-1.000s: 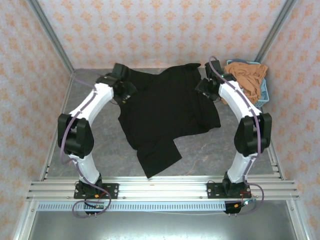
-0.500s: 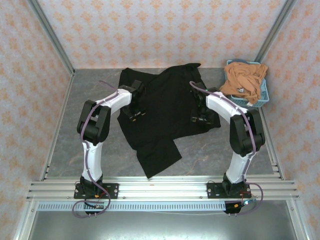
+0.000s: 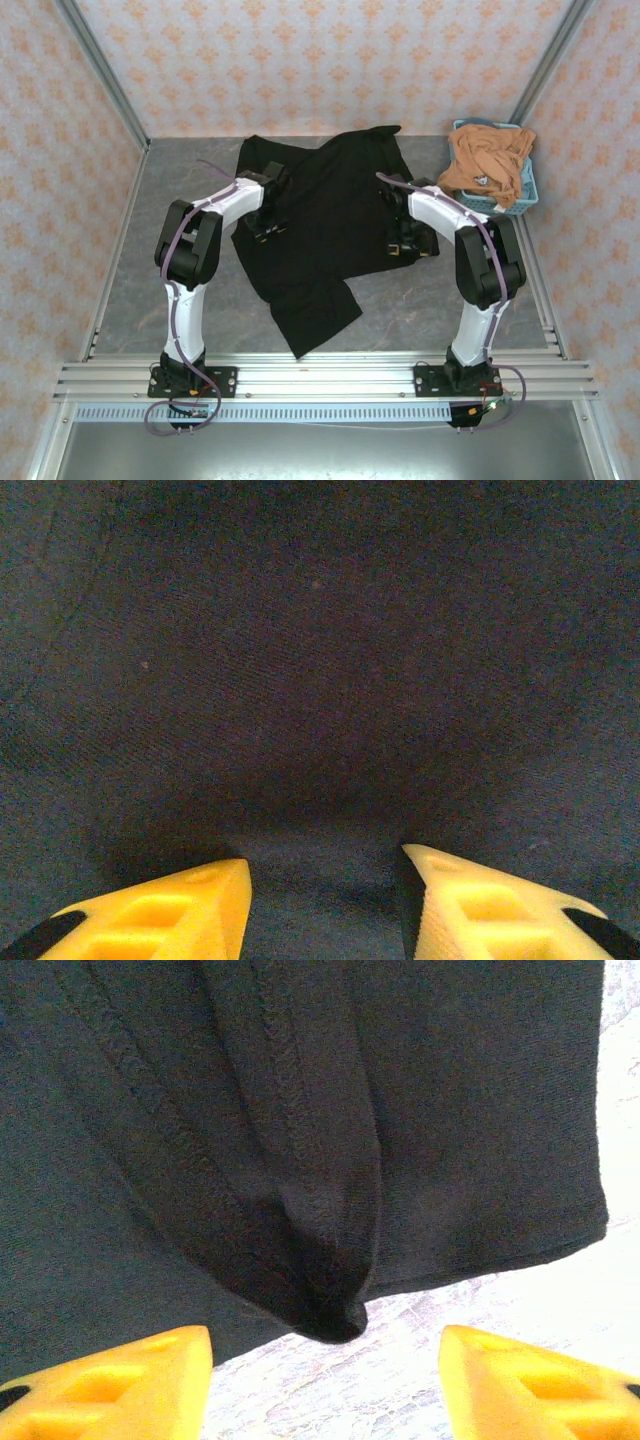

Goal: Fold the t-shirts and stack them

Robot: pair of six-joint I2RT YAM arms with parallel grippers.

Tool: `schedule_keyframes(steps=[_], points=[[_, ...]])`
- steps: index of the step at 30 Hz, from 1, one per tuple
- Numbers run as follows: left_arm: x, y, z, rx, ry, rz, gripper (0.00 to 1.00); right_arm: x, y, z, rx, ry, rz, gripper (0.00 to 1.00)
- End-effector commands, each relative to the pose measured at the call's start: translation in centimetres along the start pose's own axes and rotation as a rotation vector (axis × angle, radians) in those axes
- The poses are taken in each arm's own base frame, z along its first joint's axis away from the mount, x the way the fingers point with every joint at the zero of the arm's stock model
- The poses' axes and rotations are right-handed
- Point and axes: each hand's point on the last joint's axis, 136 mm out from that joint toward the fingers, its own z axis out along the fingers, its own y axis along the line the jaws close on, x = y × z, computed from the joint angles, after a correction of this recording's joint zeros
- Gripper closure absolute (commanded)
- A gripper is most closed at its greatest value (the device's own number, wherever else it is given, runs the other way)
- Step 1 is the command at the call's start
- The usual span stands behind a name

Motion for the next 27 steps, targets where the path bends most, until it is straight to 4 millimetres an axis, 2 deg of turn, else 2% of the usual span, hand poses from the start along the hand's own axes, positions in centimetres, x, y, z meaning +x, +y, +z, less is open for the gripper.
schedule_keyframes(steps=[1,5,7,11,15,19,23,27], points=[[-0.2,2.0,0.8,-0.089,0.000,0.014,0.57,-0.3,0.0,1.0,0.039,0.007,-0.032,0.42],[-0.3,2.2,0.8,-0.094,-0.002,0.019,0.57,-1.7,0.8,1.3,0.028,-0.008,-0.025,0.58],[-0.4,2.3,0.7,-0.096,-0.004,0.019,0.57,-2.1,0.8,1.4,0.026,-0.015,-0.021,0.63],[-0.6,2.5,0.6,-0.103,-0.010,0.020,0.57,-2.4,0.1,1.4,0.048,-0.031,-0.005,0.76],[-1.0,2.8,0.4,-0.114,-0.022,0.022,0.58,-2.9,-0.8,0.3,0.063,-0.067,0.016,0.93],[-1.9,4.2,0.4,-0.160,-0.040,0.016,0.61,-4.0,-2.9,-2.0,0.101,-0.147,0.081,1.00],[-3.9,7.6,0.8,-0.215,-0.049,-0.034,0.64,-4.7,-6.7,-4.4,0.134,-0.235,0.222,1.00],[-6.7,11.5,1.1,-0.244,-0.048,-0.094,0.66,-3.9,-10.0,-4.4,0.136,-0.210,0.380,1.00]])
